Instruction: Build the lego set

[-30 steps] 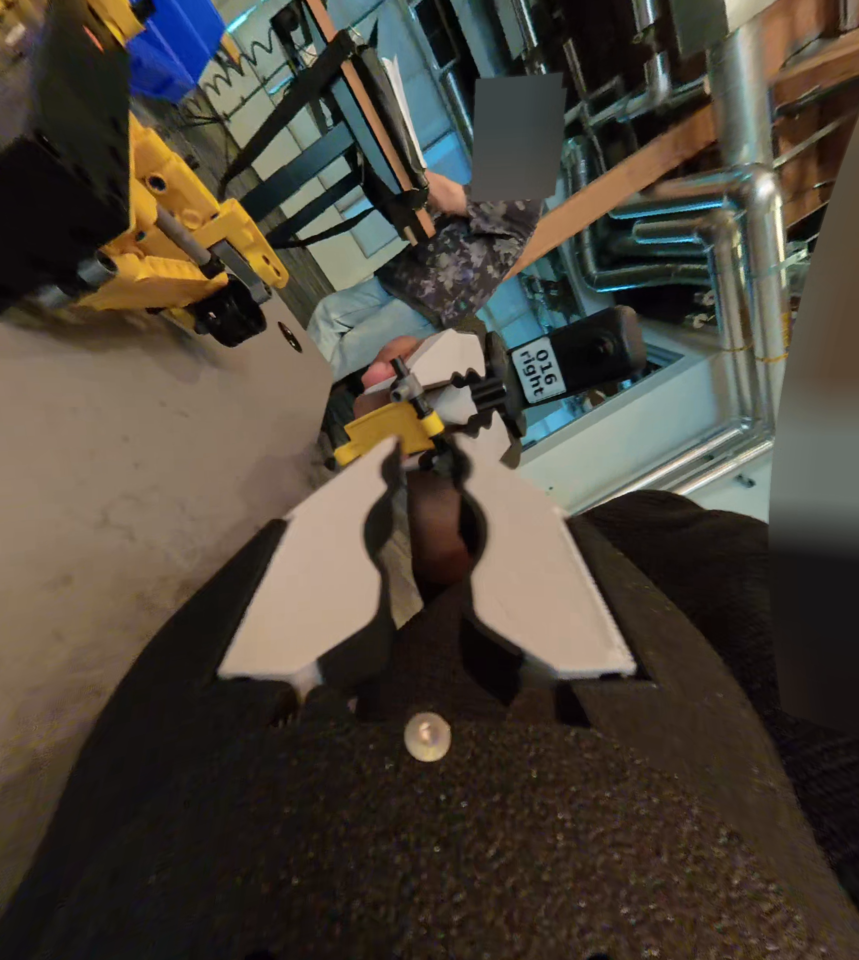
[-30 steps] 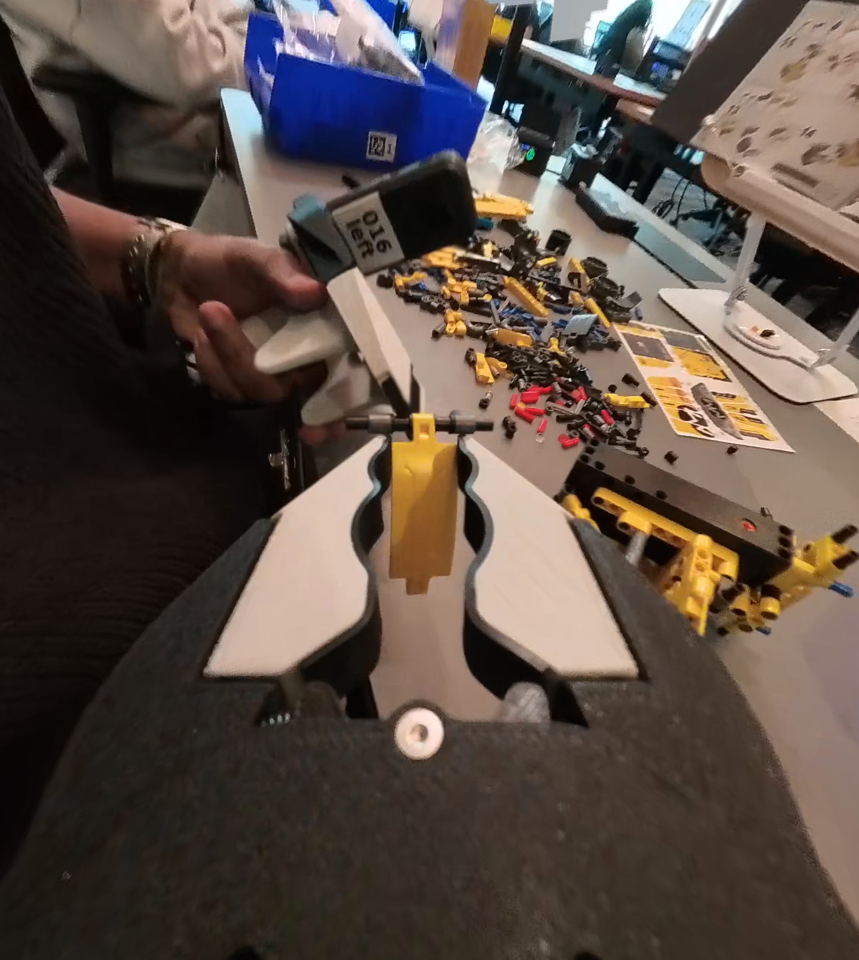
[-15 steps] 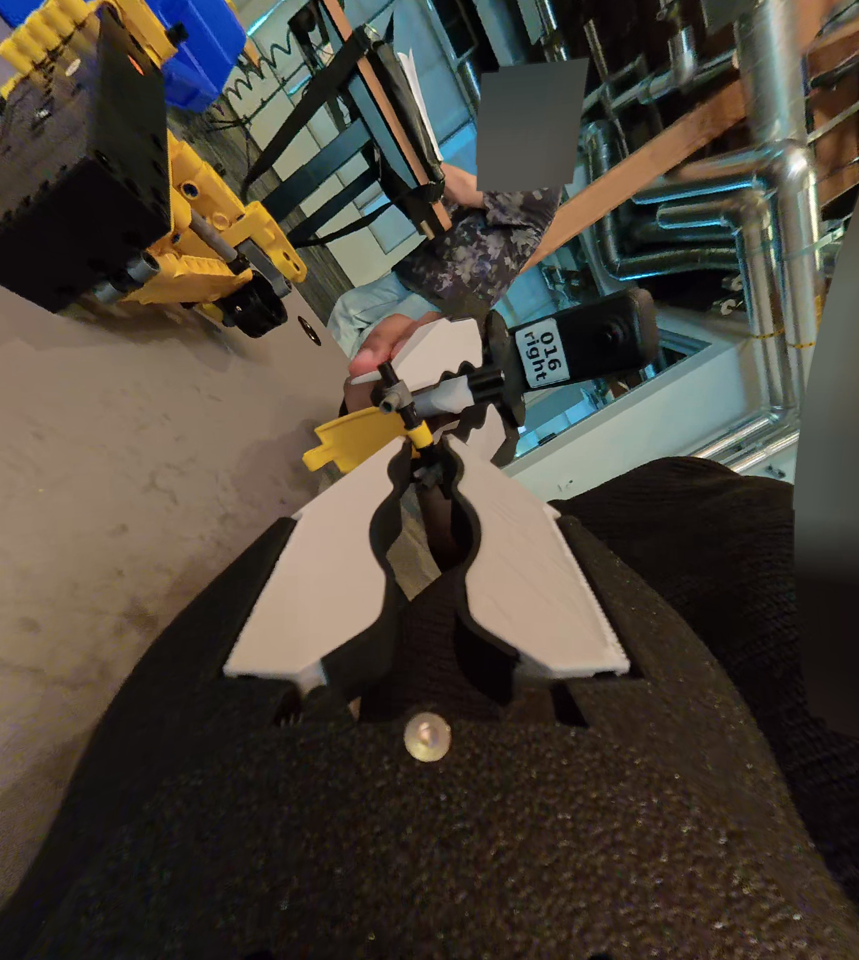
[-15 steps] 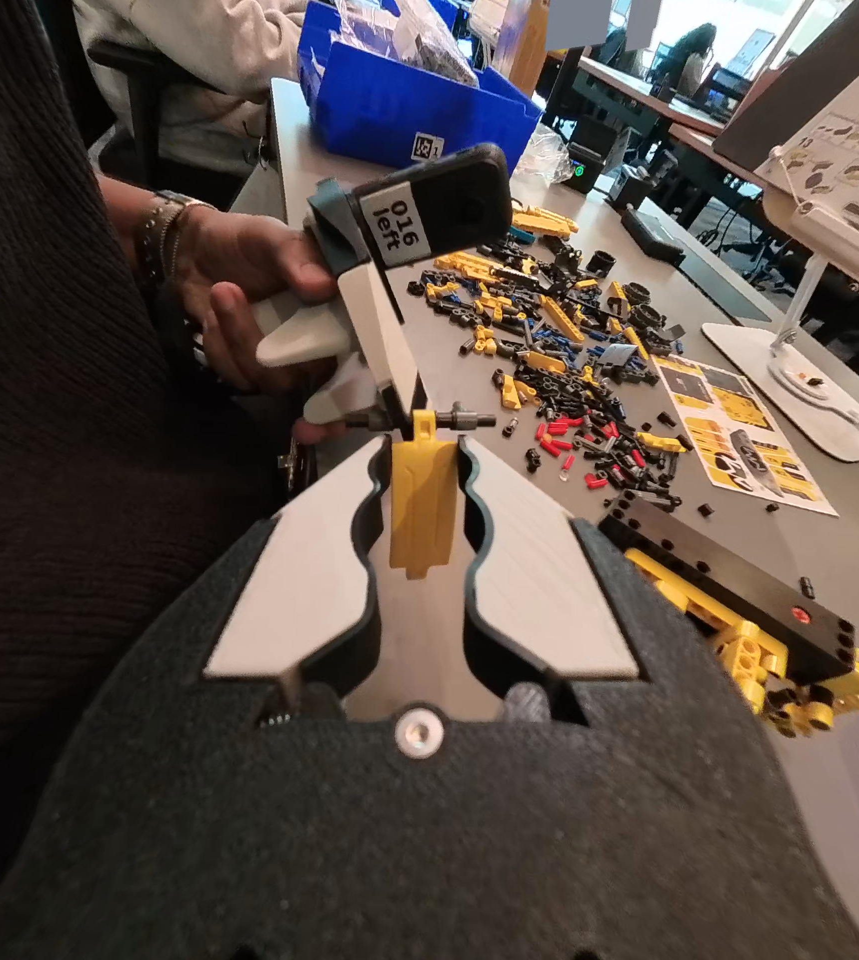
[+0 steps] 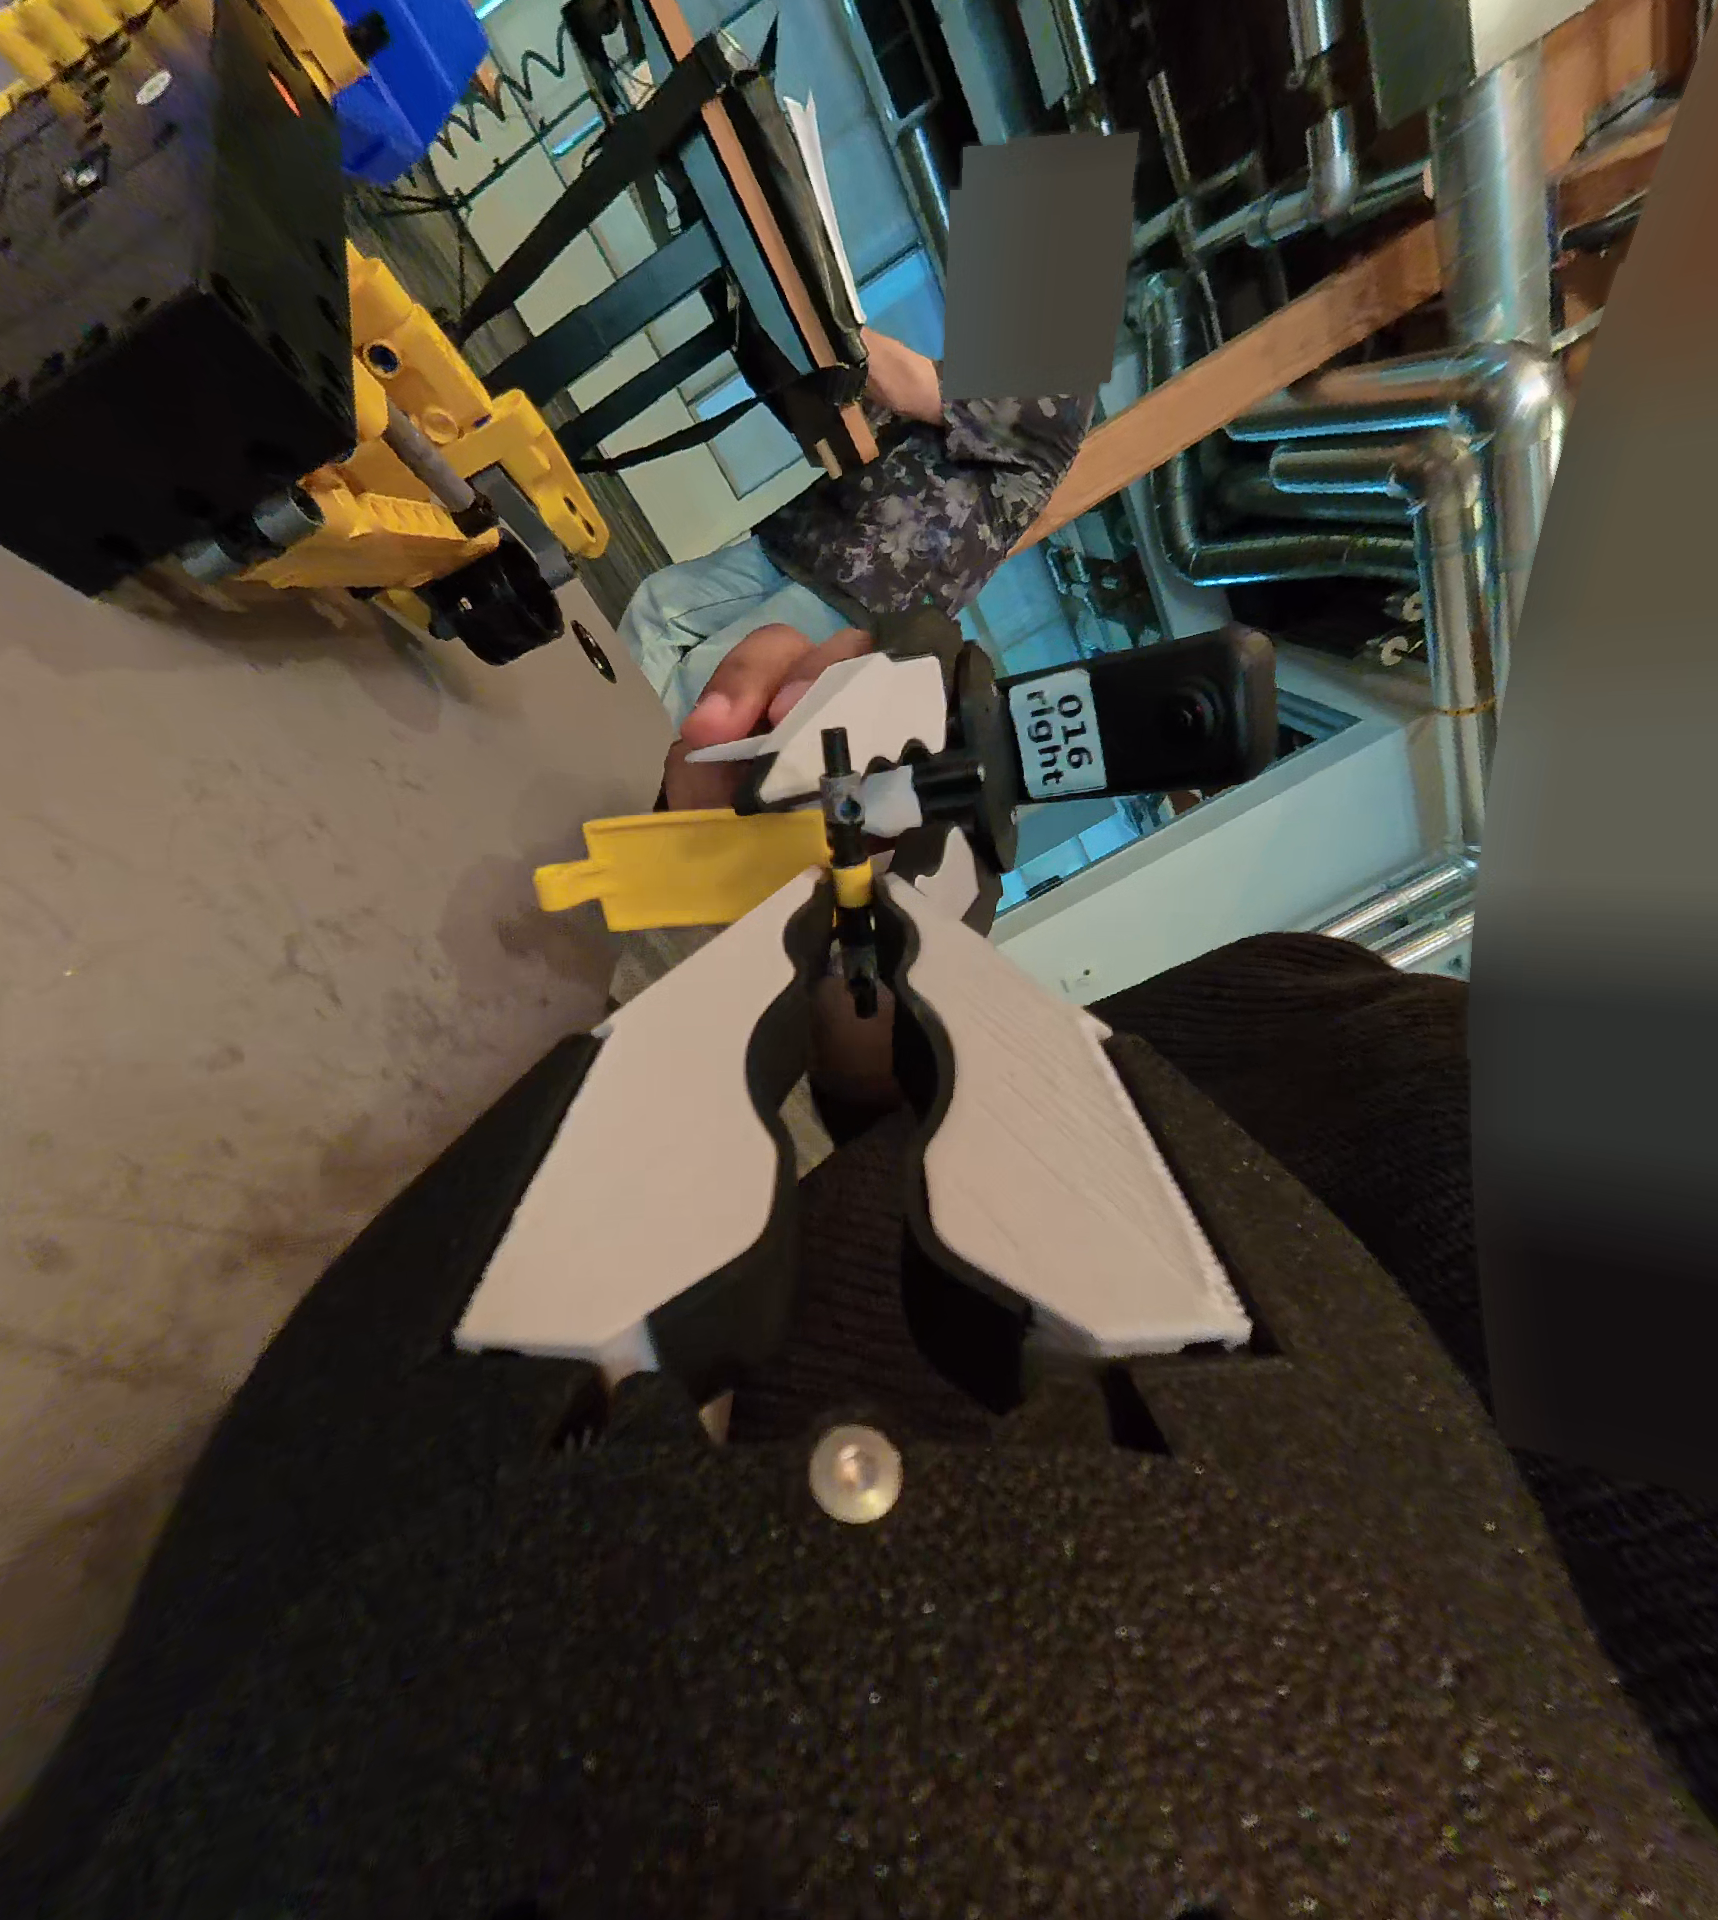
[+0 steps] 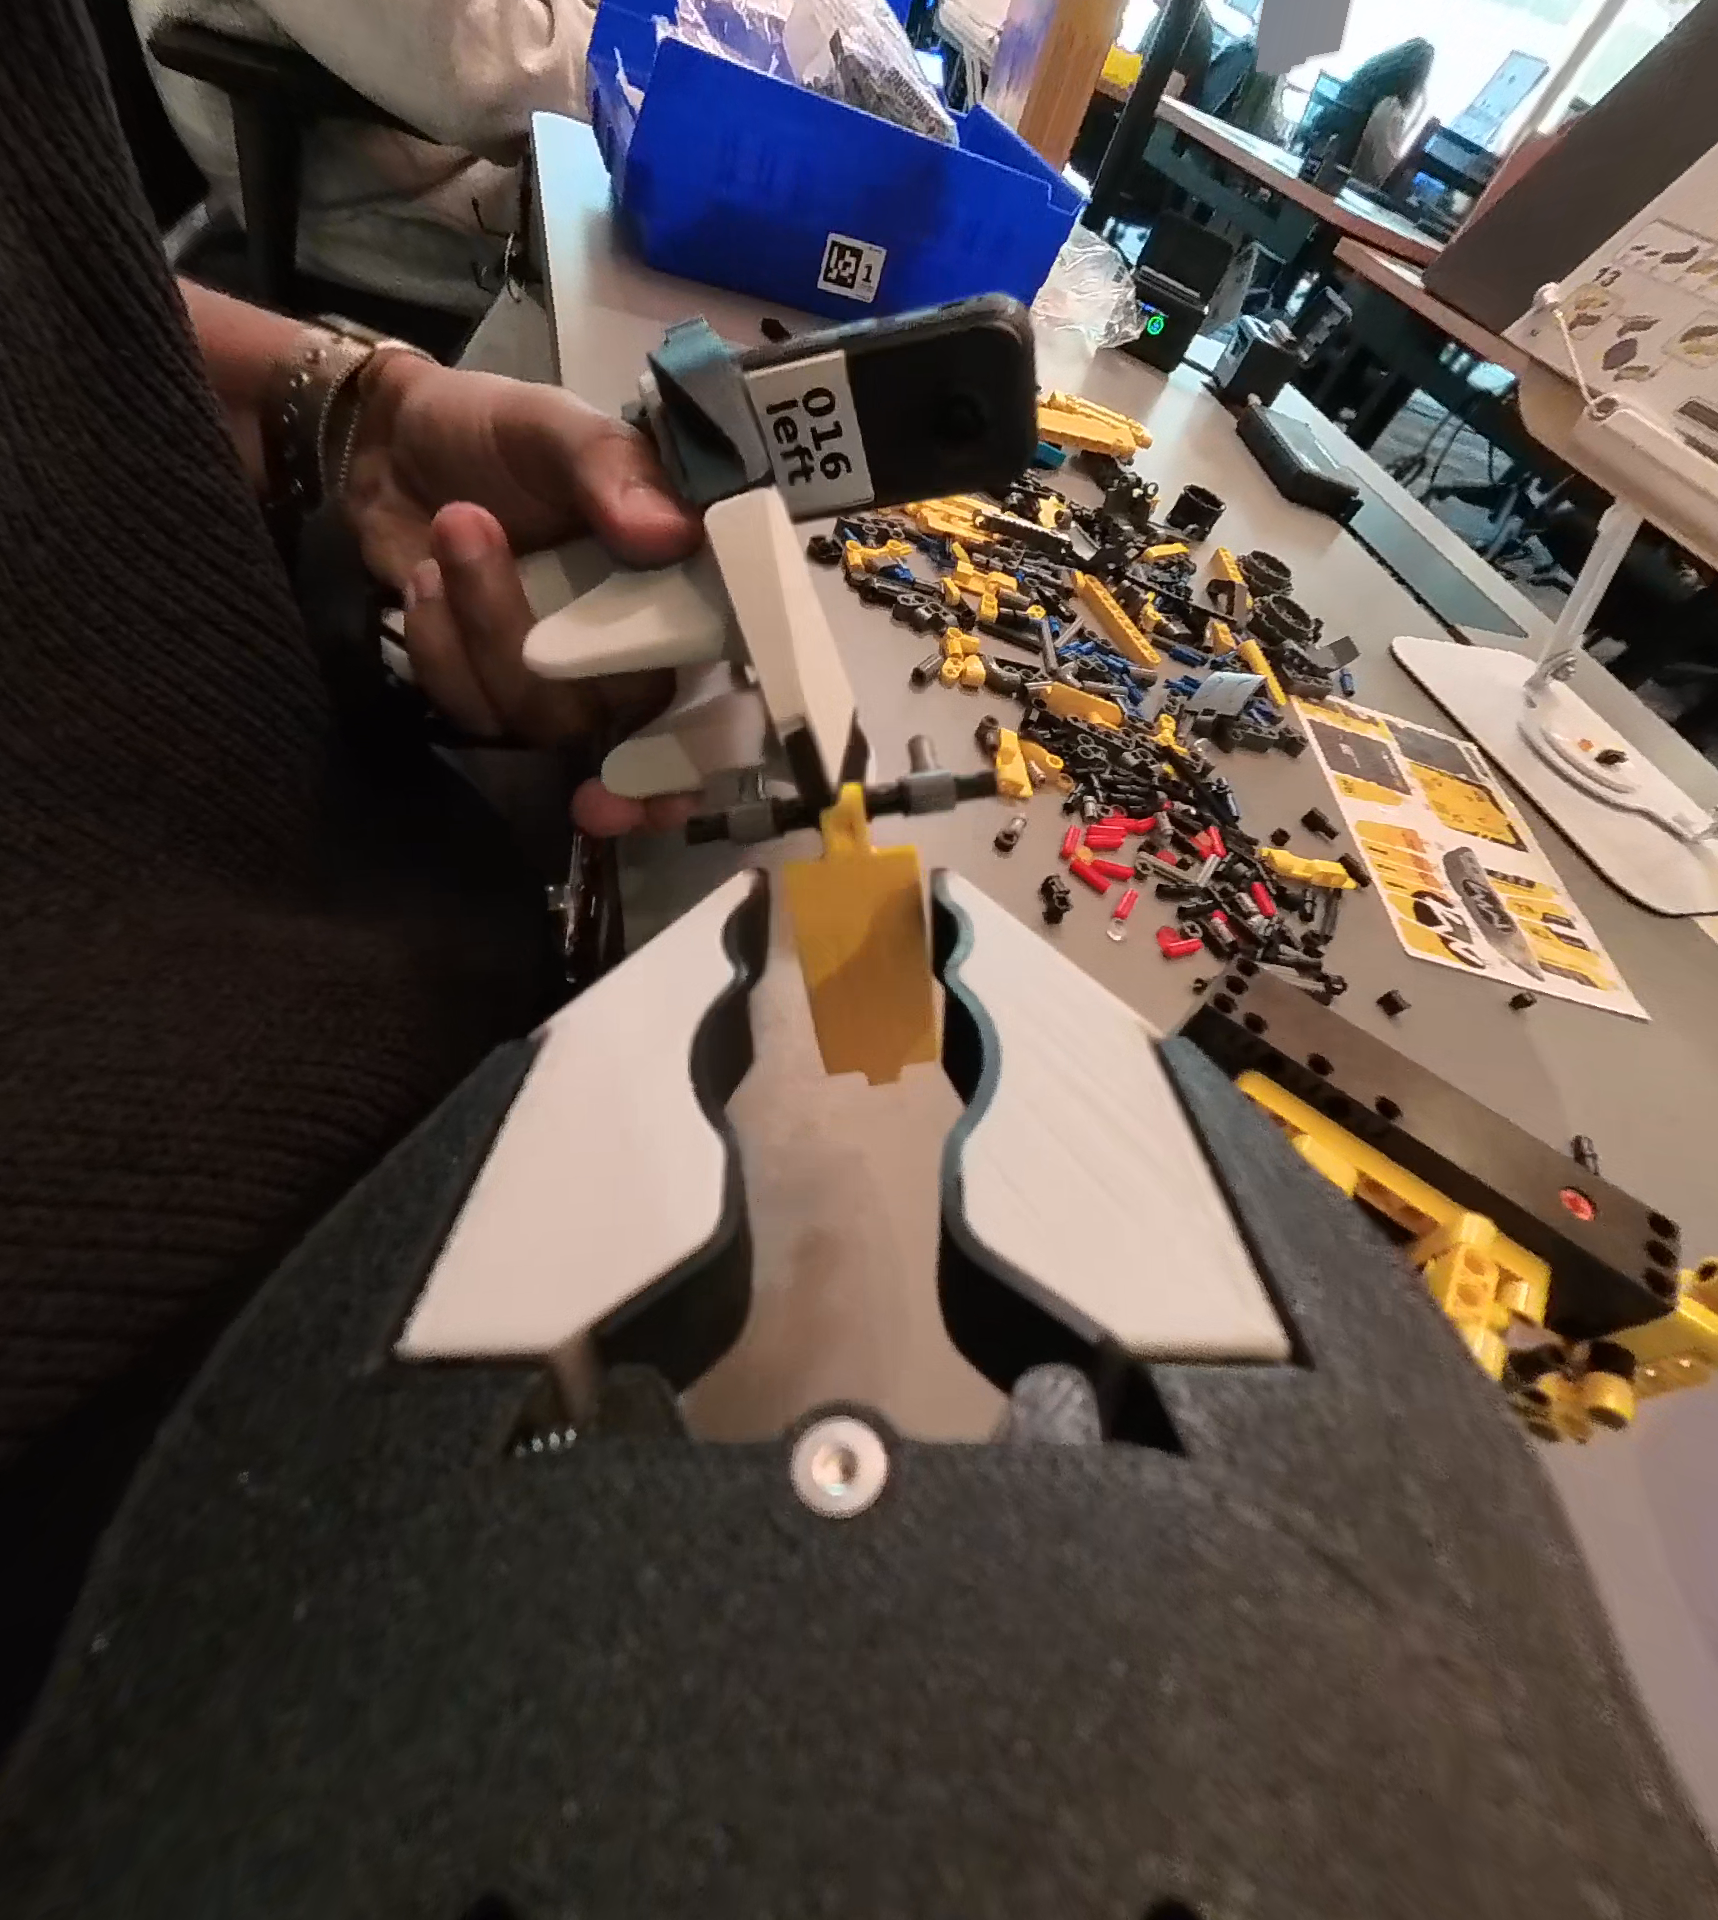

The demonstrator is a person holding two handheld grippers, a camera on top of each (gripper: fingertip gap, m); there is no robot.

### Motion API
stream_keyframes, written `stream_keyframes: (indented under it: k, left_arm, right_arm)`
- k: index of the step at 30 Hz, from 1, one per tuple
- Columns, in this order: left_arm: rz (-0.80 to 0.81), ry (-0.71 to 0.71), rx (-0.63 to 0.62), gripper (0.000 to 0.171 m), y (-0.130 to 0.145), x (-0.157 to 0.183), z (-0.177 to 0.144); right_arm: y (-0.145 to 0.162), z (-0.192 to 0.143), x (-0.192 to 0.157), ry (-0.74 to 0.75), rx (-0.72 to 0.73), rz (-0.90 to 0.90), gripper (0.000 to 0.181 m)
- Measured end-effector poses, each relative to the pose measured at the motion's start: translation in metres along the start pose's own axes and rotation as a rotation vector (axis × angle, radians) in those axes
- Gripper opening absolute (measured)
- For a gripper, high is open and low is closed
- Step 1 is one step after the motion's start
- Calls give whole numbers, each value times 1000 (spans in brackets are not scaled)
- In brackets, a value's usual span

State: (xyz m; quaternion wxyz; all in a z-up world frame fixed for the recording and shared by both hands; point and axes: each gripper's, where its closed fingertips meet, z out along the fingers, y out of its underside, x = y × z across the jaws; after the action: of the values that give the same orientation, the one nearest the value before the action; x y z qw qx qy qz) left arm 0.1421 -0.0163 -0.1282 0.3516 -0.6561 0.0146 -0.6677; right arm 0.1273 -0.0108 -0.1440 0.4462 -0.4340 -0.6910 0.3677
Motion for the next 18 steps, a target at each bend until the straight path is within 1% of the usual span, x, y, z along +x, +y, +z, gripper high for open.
stream_keyframes:
  k: [4,6,8,10,13,16,18]
  left_arm:
    - [-61,39,34,5,-7,2,-4]
    - [-70,51,29,6,-7,4,-4]
    - [-74,69,-1,6,-3,6,-3]
    - [-75,75,-22,6,0,7,-3]
    - [-87,96,-36,6,1,10,-3]
    - [-94,127,-45,6,2,14,-5]
    - [-95,148,-57,6,4,17,-5]
  right_arm:
    - [-6,-4,2,14,77,47,56]
    - [-11,-7,6,49,122,26,69]
    - [-10,-5,10,91,106,-24,75]
    - [-9,-1,8,93,69,-82,75]
    - [-19,0,-1,43,99,-131,71]
    - [-30,-3,-7,-30,163,-106,58]
    - [-35,-5,-8,-73,206,-59,58]
